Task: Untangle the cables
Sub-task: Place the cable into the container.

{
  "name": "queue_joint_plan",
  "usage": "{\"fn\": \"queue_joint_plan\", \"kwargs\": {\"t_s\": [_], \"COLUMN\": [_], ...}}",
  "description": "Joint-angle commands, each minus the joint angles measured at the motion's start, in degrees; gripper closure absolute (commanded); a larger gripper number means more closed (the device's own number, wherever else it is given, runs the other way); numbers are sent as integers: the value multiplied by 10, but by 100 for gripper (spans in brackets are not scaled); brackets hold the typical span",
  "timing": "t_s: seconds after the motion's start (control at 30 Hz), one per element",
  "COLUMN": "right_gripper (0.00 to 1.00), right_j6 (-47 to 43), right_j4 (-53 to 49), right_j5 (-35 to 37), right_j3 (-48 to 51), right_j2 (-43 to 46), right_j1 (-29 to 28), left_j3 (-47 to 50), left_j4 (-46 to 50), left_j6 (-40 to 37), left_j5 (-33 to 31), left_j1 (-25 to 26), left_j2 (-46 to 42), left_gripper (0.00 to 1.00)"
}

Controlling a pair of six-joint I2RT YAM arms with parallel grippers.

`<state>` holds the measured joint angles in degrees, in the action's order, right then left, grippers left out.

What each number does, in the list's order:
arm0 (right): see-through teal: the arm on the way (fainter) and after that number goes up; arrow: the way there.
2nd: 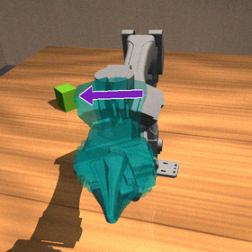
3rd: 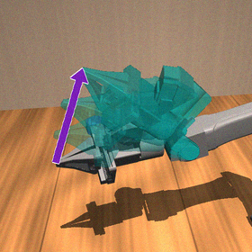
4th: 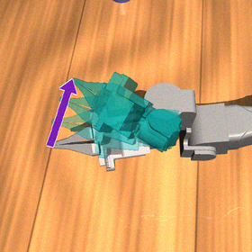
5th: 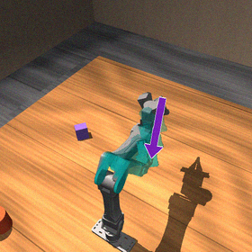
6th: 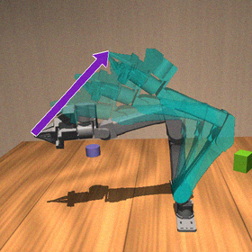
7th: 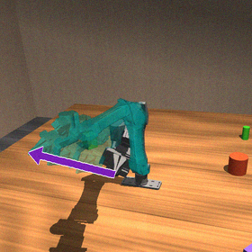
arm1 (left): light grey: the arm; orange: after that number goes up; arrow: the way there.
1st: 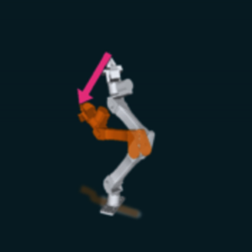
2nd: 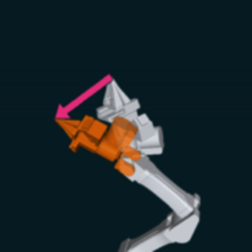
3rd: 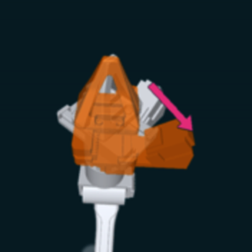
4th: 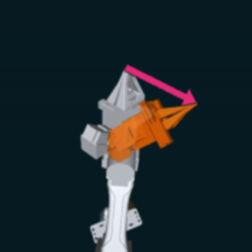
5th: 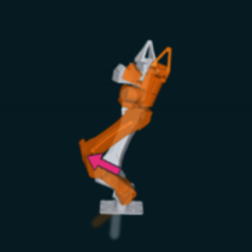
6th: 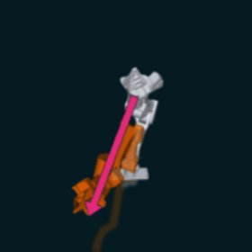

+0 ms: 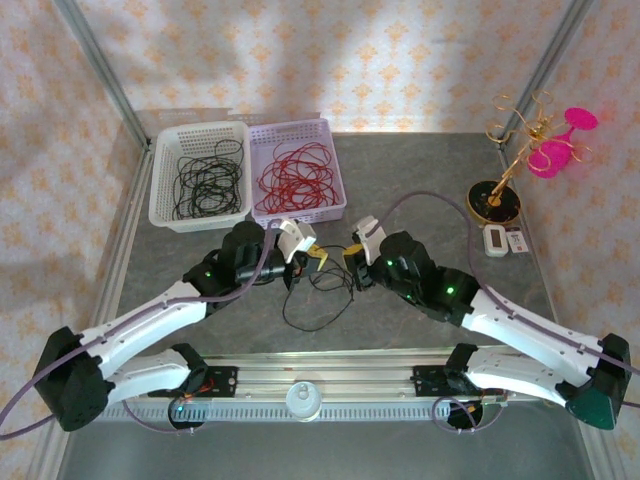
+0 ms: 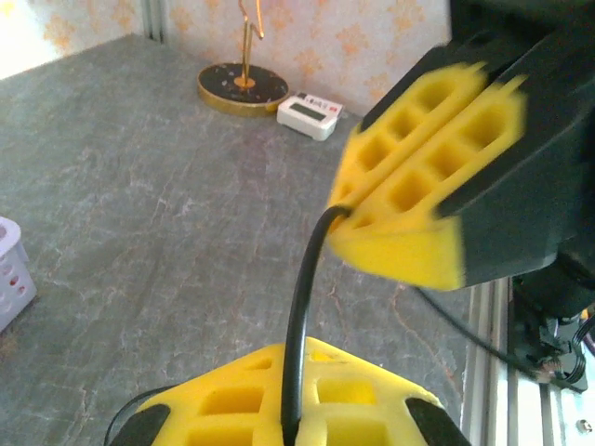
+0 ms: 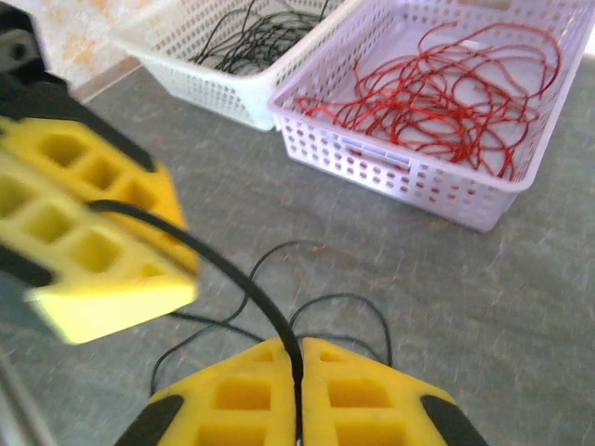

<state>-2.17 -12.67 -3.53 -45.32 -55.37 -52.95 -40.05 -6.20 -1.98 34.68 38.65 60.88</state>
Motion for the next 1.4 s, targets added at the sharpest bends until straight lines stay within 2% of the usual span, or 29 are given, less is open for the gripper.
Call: {"fn": "queue_joint_plan", "kwargs": {"t_s": [0.0, 0.03, 0.1, 0.17, 0.23, 0.33, 0.47, 0.6, 0.77, 0.93, 1.0, 1.07, 1.23, 1.37], "right_gripper": [83, 74, 66, 66, 71, 75, 74, 65, 52, 50, 49, 49, 48, 47], "right_j6": [-30, -29, -23, -17, -8, 12, 51, 89, 117, 132, 131, 129, 128, 132], "right_j4": [104, 126, 164, 198, 213, 225, 226, 214, 208, 201, 201, 202, 194, 187], "right_j5": [89, 111, 151, 177, 179, 167, 132, 113, 21, 7, 11, 11, 8, 11], "right_j3": [39, 46, 62, 79, 93, 115, 145, 169, 191, 200, 202, 201, 196, 205], "right_j2": [-15, -21, -27, -27, -24, -13, 4, 37, 82, 93, 92, 87, 80, 86], "right_j1": [0, 0, 1, 2, 8, 19, 43, 57, 60, 60, 60, 60, 60, 61], "left_j3": [-22, -25, -27, -29, -34, -51, -77, -105, -136, -172, -190, -213, -258, -299], "left_j4": [28, 35, 44, 52, 62, 87, 110, 130, 153, 162, 159, 165, 161, 164], "left_j6": [17, 20, 26, 34, 41, 49, 54, 80, 112, 122, 113, 111, 109, 111], "left_j5": [7, 5, -2, -18, -39, -81, -140, -250, -389, -537, -569, -566, -488, -435], "left_j1": [2, 3, 3, 3, 3, 3, 3, 3, 3, -3, -21, -63, -203, -281], "left_j2": [-28, -37, -57, -80, -99, -116, -124, -113, -92, -70, -57, -40, 19, 88], "left_gripper": [100, 100, 100, 100, 100, 100, 100, 100, 100, 100, 100, 100, 100, 100]}}
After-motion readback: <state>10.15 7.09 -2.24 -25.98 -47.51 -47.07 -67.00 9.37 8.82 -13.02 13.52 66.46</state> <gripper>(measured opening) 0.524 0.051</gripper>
